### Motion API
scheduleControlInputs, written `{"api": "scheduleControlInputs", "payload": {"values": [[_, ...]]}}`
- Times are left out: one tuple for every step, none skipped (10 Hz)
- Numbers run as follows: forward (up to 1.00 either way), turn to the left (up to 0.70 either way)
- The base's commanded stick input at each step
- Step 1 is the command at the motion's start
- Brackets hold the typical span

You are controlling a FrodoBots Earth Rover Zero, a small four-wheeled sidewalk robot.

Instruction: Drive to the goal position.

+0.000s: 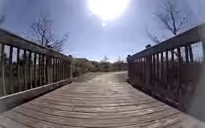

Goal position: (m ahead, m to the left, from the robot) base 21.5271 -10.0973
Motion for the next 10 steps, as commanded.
{"api": "scheduleControlInputs", "payload": {"values": [[0.50,0.00],[0.50,0.00],[0.50,0.00],[0.50,0.00],[0.50,0.00],[0.50,-0.27],[0.50,-0.35],[0.50,0.00],[0.50,0.00],[0.50,0.00]]}}
